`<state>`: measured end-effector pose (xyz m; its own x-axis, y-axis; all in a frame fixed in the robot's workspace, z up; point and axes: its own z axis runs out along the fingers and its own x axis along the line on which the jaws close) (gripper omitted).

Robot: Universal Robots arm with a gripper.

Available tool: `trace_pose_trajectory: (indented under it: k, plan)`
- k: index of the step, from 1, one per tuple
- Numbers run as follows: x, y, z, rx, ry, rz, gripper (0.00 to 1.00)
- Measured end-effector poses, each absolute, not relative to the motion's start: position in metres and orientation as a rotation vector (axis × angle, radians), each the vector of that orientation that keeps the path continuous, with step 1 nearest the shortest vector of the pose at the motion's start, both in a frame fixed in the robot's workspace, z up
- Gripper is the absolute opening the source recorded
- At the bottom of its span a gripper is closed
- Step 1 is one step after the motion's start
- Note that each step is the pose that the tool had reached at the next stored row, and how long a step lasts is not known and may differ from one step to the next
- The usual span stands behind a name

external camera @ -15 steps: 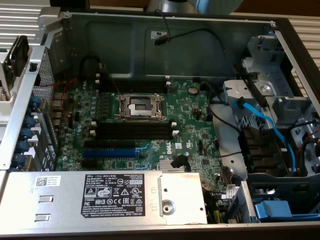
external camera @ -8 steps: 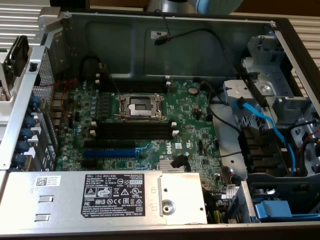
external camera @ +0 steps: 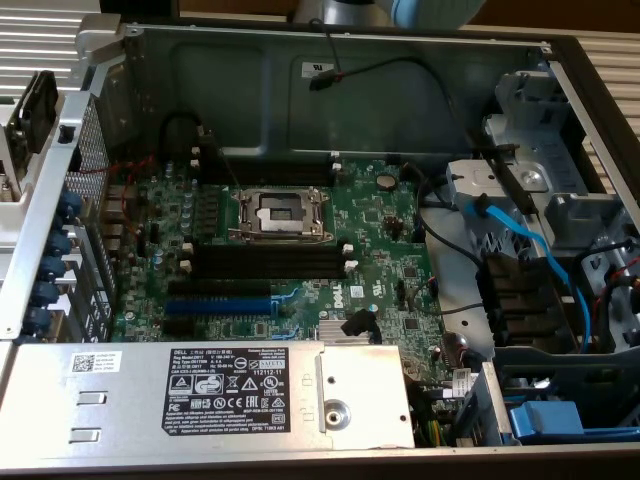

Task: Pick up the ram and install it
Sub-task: 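Pick up the ram and move it above insertion slot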

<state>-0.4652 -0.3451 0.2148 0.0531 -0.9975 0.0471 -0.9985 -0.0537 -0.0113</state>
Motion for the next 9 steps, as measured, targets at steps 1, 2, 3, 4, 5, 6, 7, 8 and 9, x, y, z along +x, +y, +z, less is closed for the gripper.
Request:
trace_pose_trajectory:
  k: [1,2,3,4,5,6,7,8,9]
  plan:
    - [-0.4652,-0.345,0.2148,2.262,-2.144,0.065,0.11]
    - [-0.4652,-0.345,0.2148,2.262,-2.144,0.066,0.11]
    - [-0.4652,-0.345,0.2147,2.262,-2.144,0.066,0.11]
    - [-0.4652,-0.345,0.2147,2.262,-2.144,0.066,0.11]
    - [-0.4652,-0.345,0.2147,2.262,-2.144,0.066,0.11]
    - [-0.4652,-0.345,0.2147,2.262,-2.144,0.066,0.11]
    - [-0.4652,-0.345,0.2147,2.262,-2.144,0.066,0.11]
    - [-0.4652,-0.345,0.2147,2.262,-2.144,0.066,0.13]
    - [-0.4652,-0.345,0.2147,2.262,-2.144,0.066,0.19]
